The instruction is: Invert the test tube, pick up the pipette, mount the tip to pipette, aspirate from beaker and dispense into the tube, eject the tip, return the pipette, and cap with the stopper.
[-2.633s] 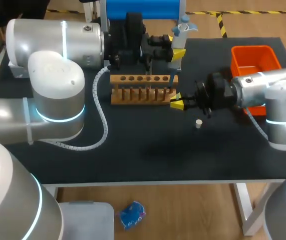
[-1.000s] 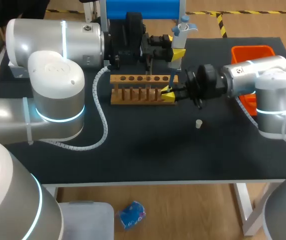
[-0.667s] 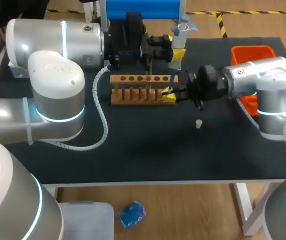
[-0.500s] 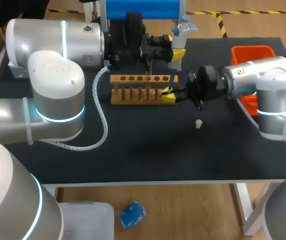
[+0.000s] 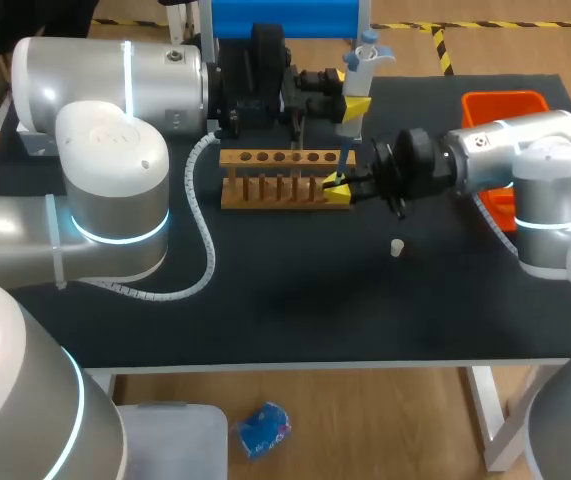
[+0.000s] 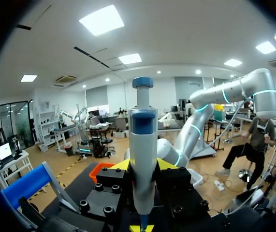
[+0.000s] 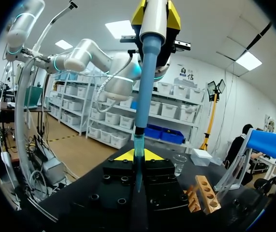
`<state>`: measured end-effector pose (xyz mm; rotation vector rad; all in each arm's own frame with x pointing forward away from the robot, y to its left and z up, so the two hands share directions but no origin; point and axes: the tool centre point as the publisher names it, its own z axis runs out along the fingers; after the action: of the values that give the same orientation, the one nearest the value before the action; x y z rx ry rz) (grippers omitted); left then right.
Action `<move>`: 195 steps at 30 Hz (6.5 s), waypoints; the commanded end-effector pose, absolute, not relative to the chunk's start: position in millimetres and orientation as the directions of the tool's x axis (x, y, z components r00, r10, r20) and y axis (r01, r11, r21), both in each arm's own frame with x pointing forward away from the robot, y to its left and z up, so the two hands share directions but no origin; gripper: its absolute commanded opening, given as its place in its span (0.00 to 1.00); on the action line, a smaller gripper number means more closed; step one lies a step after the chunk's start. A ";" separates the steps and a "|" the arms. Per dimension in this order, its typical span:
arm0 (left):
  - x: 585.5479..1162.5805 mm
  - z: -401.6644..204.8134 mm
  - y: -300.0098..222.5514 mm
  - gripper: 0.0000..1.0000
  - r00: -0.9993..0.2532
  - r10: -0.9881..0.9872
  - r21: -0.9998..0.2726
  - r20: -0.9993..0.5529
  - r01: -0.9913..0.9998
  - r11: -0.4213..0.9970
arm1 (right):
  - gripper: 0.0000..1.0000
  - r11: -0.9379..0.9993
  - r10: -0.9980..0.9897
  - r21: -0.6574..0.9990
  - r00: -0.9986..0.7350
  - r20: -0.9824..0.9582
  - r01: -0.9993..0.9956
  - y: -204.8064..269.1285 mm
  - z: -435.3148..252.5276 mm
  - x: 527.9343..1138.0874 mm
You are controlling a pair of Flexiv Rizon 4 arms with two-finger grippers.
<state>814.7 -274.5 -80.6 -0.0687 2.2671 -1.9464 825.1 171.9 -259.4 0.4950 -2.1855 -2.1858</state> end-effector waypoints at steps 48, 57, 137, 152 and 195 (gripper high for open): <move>814.7 -82.7 -273.2 0.00 -0.987 -0.134 -0.986 -0.087 0.066 0.153 | 0.00 -0.003 -0.203 0.989 -0.969 -0.143 -0.145 177.9 -250.6 823.5; 814.7 -82.7 -273.2 0.00 -0.987 -0.134 -0.986 -0.087 0.066 0.153 | 0.00 -0.014 -0.195 0.989 -0.970 -0.146 -0.146 175.7 -247.2 825.3; 822.2 -70.6 -218.8 0.00 -0.977 -0.194 -0.990 -0.088 0.064 0.124 | 1.00 0.169 -0.195 0.985 -0.981 -0.008 -0.042 134.2 -257.6 802.2; 822.5 -71.1 -215.7 0.00 -0.983 -0.159 -0.990 -0.094 0.076 0.118 | 1.00 0.169 -0.195 0.985 -0.981 -0.008 -0.042 134.2 -257.6 802.2; 850.4 -78.2 -96.8 0.00 -0.983 -0.071 -0.977 -0.170 0.159 0.143 | 1.00 0.388 0.034 0.921 -0.999 -0.027 -0.011 236.3 -283.4 796.1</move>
<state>843.0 -108.3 -77.9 0.0564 2.2161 -1.9600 797.8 205.3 -271.9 0.0093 -2.5680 -1.8180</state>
